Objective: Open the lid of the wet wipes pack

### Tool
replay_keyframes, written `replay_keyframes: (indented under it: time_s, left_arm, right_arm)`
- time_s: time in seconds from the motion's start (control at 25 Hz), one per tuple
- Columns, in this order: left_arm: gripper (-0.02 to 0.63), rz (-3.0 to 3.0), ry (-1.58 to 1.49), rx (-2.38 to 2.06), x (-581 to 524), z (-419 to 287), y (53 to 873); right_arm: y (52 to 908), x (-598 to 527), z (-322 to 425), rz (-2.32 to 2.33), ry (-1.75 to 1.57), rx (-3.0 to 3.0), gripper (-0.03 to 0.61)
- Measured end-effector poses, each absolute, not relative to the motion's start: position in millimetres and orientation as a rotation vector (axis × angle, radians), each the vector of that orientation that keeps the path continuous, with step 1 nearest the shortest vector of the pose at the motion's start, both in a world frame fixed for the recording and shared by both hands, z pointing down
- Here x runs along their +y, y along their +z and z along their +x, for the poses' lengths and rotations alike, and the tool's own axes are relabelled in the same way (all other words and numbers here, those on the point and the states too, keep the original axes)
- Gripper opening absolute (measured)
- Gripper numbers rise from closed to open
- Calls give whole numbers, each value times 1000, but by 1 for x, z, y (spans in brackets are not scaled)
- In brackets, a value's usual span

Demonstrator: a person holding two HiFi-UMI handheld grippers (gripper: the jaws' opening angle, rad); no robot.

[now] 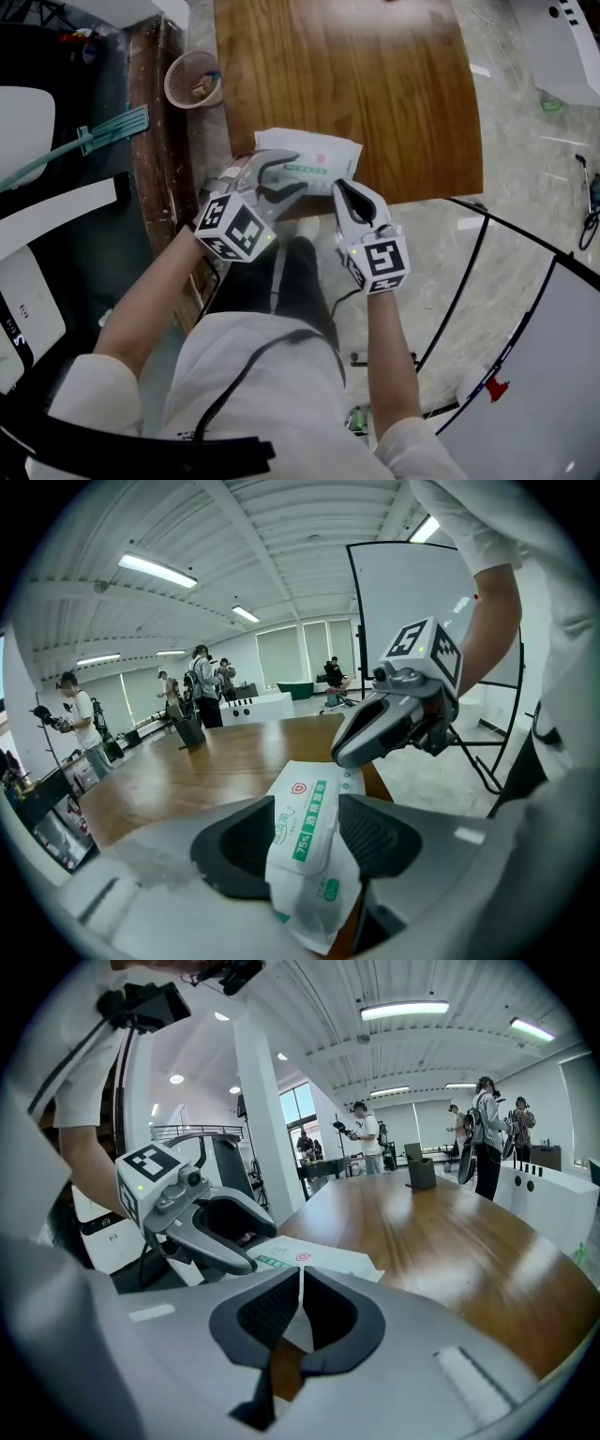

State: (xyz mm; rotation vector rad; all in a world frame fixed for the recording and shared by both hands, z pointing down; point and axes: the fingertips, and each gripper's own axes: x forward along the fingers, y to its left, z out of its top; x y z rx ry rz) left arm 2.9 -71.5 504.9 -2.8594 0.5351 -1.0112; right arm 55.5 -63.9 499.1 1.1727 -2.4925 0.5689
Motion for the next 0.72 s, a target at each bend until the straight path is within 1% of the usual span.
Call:
replay_keyframes:
  time_s: [0.12,0.32,0.56,0.72]
  left_arm:
    - [245,-2825,-1051,488,-75,4,513]
    - [268,-2807,-1098,389,-82,9,521]
    - [261,-2849,-1162,212,-80,11,528]
    - [253,-2983,-1213,85,-80,10,531]
  right_arm:
    - [506,-64,56,1161,569,-2480,21]
    - [510,-66,56,1157,594,-2480,21]
    - [515,-66,53,1118,558,-2464,21]
    - [516,-67,52,1106,538,-2452,21]
